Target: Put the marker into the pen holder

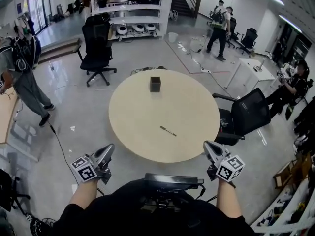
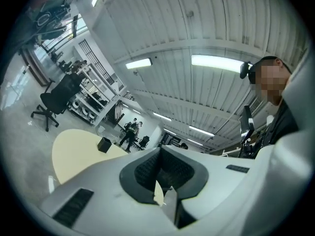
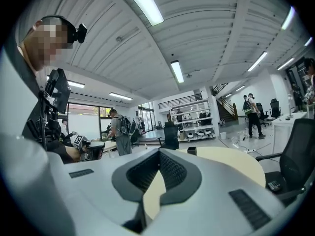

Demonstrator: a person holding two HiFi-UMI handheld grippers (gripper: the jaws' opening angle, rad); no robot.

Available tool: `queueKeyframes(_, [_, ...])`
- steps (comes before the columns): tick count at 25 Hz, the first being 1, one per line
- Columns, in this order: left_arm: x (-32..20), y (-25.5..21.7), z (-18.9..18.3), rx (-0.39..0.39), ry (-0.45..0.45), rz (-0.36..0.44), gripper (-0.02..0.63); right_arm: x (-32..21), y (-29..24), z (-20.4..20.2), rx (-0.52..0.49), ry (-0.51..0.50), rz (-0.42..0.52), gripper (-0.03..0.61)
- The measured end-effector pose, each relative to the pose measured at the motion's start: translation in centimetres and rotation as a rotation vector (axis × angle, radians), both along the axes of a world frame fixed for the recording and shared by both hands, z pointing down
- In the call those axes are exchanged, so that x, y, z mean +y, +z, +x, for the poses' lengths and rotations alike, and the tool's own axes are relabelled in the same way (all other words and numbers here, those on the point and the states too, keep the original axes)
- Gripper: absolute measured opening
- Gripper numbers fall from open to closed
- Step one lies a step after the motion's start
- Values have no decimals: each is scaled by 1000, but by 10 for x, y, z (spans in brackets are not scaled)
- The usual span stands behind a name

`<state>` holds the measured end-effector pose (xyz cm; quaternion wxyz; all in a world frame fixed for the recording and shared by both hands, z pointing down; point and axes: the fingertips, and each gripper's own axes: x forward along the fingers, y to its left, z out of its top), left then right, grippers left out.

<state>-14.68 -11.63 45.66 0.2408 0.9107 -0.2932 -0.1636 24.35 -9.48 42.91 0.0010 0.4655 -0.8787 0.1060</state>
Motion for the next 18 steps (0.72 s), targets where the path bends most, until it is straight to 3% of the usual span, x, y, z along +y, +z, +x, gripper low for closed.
queueKeyframes(7, [-93, -5, -41, -27, 69, 21, 0, -73, -1, -45, 38, 56, -15, 0])
queueKeyframes(18, [-163, 18, -6, -56, 45, -30, 0, -163, 44, -37, 153, -70, -110, 2])
